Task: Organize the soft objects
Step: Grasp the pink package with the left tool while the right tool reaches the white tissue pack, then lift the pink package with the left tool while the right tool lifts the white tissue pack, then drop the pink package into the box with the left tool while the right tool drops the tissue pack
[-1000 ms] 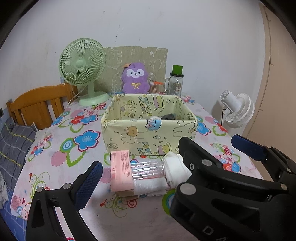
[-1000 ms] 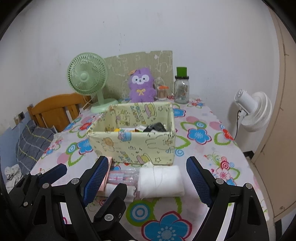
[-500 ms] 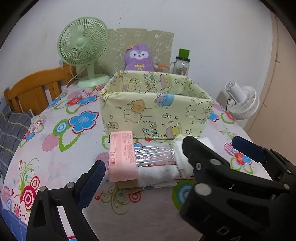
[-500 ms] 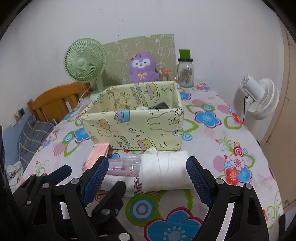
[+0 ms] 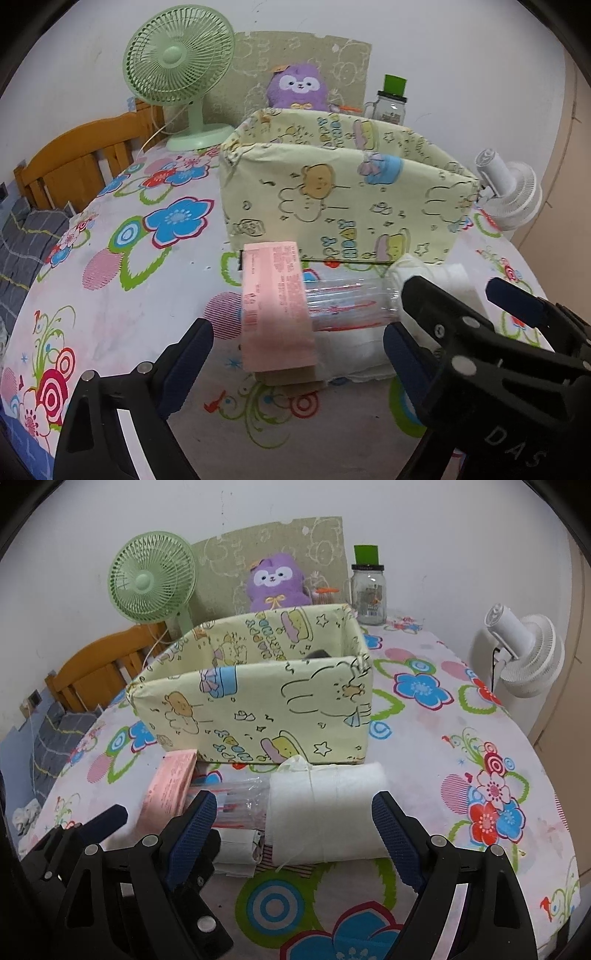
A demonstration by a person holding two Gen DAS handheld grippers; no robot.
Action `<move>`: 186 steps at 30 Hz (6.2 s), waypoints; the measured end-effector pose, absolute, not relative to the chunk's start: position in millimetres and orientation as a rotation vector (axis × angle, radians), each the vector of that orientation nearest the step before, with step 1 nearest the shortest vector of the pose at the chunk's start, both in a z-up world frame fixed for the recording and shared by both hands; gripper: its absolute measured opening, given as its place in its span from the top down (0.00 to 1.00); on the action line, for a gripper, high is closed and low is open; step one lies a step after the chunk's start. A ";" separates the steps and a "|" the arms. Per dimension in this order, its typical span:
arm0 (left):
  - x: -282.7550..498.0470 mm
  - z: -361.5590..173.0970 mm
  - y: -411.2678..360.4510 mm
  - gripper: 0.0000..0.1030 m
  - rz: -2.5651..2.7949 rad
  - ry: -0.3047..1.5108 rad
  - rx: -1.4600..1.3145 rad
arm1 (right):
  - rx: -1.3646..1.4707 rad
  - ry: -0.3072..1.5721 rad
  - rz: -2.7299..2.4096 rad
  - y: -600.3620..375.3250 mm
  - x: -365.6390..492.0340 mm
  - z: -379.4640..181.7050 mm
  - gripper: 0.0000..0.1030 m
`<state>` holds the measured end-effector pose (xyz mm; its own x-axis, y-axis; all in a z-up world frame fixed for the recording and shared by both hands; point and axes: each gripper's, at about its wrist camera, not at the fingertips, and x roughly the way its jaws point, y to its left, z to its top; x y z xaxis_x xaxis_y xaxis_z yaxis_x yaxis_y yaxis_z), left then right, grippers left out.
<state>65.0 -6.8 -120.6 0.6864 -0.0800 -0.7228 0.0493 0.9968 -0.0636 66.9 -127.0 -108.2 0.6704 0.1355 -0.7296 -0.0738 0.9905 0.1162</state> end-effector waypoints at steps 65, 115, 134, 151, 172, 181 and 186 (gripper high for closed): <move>84.4 -128.4 -36.2 0.61 -0.048 0.812 0.057 | 0.125 0.911 -0.050 -174.6 92.9 -136.5 0.25; 34.8 -21.7 -25.5 0.62 -0.067 0.611 0.014 | 0.020 0.664 0.042 -127.4 31.7 -1.9 0.81; 51.9 0.1 -29.4 0.61 -0.066 0.578 0.029 | 0.004 0.636 0.045 -124.2 48.8 18.6 0.81; 97.2 -6.9 -28.8 0.62 -0.078 0.614 0.023 | 0.003 0.658 0.074 -120.0 95.8 10.2 0.81; 152.2 -22.0 -28.7 0.61 -0.135 0.664 0.005 | 0.033 0.706 0.116 -120.2 155.5 -9.0 0.81; 178.4 -37.1 -28.7 0.60 -0.127 0.698 0.004 | 0.046 0.740 0.156 -120.4 178.8 -24.8 0.81; 190.0 -46.2 -27.6 0.60 -0.132 0.727 -0.001 | 0.048 0.759 0.173 -119.7 191.0 -34.7 0.81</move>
